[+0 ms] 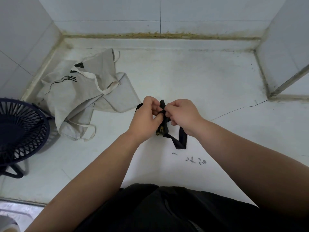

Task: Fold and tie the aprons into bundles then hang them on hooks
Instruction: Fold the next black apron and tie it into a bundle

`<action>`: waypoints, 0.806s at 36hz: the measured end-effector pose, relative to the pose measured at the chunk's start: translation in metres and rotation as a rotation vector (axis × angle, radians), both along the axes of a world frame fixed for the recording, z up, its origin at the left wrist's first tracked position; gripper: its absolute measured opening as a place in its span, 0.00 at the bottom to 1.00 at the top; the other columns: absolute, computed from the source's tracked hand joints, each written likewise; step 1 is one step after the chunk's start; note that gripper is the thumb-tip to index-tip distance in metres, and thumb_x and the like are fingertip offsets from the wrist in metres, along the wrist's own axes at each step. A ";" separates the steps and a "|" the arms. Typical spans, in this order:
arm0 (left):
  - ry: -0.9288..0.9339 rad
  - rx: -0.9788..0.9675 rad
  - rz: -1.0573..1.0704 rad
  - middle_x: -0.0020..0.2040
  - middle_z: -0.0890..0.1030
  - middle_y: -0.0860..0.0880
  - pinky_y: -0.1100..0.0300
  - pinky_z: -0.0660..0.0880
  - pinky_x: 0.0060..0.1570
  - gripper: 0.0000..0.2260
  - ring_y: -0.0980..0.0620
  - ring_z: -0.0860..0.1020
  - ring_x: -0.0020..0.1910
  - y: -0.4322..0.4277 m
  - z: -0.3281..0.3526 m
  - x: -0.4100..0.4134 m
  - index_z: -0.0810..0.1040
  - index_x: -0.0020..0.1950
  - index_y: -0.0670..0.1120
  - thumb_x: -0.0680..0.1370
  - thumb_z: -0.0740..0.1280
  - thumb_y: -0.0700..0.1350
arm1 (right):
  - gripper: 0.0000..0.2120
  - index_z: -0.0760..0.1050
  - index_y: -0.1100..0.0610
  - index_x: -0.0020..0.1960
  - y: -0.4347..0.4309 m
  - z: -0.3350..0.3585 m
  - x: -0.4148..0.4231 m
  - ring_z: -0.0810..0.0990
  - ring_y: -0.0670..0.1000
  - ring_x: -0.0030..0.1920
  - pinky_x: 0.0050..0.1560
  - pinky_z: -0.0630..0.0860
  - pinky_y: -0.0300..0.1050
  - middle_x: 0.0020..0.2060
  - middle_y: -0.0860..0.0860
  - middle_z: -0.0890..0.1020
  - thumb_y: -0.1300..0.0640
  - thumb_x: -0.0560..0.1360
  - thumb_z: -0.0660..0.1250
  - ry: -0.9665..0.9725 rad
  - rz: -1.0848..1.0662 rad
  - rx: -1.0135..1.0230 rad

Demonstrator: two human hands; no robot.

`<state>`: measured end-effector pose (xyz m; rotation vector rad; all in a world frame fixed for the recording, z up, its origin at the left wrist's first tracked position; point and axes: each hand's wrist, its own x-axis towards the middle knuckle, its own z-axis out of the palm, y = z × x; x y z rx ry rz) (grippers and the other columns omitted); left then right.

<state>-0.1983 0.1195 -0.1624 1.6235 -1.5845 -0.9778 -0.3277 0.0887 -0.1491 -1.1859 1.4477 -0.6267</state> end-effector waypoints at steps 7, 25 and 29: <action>-0.045 -0.036 -0.017 0.43 0.74 0.58 0.76 0.68 0.40 0.09 0.66 0.74 0.42 0.003 -0.002 0.000 0.66 0.52 0.49 0.78 0.65 0.39 | 0.06 0.75 0.56 0.46 -0.002 0.002 -0.004 0.73 0.48 0.33 0.30 0.72 0.37 0.33 0.50 0.76 0.63 0.76 0.61 0.028 0.078 -0.034; 0.014 -0.066 -0.010 0.44 0.78 0.57 0.67 0.74 0.45 0.15 0.63 0.76 0.42 0.001 0.003 -0.002 0.66 0.45 0.58 0.78 0.65 0.38 | 0.13 0.79 0.62 0.53 0.004 -0.003 -0.007 0.77 0.58 0.47 0.46 0.70 0.47 0.44 0.58 0.81 0.65 0.78 0.55 0.490 0.374 -0.493; 0.035 -0.059 0.024 0.43 0.79 0.58 0.64 0.75 0.47 0.14 0.61 0.78 0.42 0.004 0.002 -0.005 0.66 0.46 0.57 0.78 0.65 0.38 | 0.15 0.77 0.61 0.57 0.004 -0.003 -0.002 0.77 0.58 0.52 0.51 0.72 0.47 0.51 0.58 0.81 0.65 0.79 0.54 0.508 0.307 -0.435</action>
